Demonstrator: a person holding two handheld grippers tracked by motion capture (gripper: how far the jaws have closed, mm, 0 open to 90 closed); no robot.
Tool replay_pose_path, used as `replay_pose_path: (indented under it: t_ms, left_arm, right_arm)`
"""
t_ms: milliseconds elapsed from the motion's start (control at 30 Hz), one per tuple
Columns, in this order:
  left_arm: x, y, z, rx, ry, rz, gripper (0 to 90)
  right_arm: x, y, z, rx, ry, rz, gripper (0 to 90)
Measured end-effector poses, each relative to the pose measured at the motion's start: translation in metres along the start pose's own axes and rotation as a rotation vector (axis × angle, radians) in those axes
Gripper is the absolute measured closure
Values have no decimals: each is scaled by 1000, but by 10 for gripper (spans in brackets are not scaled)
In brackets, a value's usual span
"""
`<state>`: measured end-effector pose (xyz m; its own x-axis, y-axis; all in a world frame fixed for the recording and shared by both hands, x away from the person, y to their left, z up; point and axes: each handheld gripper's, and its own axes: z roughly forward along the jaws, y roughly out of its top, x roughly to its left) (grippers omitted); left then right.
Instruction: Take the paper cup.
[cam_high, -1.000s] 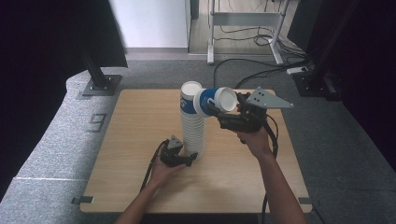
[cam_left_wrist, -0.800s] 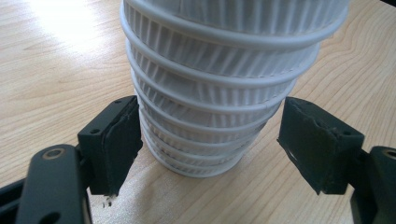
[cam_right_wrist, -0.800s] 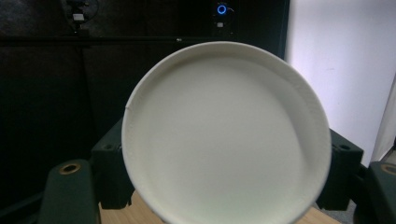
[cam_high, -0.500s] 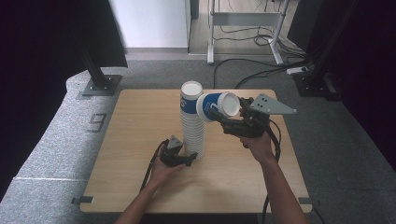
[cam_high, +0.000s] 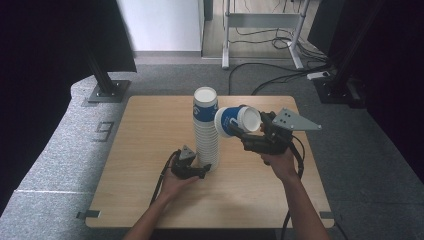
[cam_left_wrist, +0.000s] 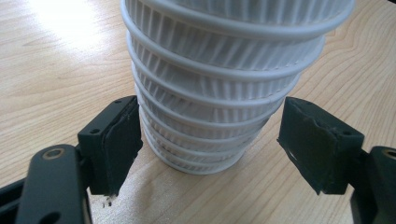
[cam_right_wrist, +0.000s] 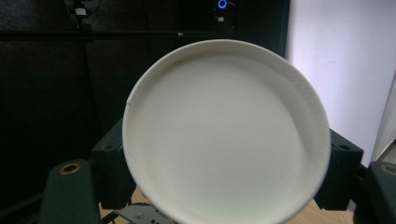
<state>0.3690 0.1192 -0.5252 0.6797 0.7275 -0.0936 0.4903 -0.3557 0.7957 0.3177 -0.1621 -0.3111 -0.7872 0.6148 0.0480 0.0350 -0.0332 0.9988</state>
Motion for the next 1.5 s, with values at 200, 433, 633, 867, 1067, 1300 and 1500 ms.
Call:
replay_pose_path:
  t_ms: [200, 433, 633, 867, 1067, 1300, 1500]
  left_arm:
    - [0, 0, 0, 2, -1, -2, 215]
    - [0, -1, 0, 6, 1, -1, 214]
    - [-2, -1, -1, 2, 1, -2, 214]
    - [-1, -2, -3, 2, 2, -5, 214]
    - [-1, -3, -3, 1, 1, -7, 214]
    - [-1, -3, -5, 2, -1, -6, 214]
    - [-1, -4, -7, 0, 2, -7, 214]
  right_arm:
    - [-1, -10, -1, 16, 4, 16, 237]
    - [-1, -21, -3, 24, 5, 26, 237]
    - [-1, -31, -4, 32, 9, 39, 237]
    - [-3, -46, -7, 40, 14, 63, 237]
    - [-3, -57, -8, 49, 19, 79, 237]
    - [-6, -73, -9, 66, 11, 100, 237]
    - [-9, -86, -8, 88, 5, 115, 237]
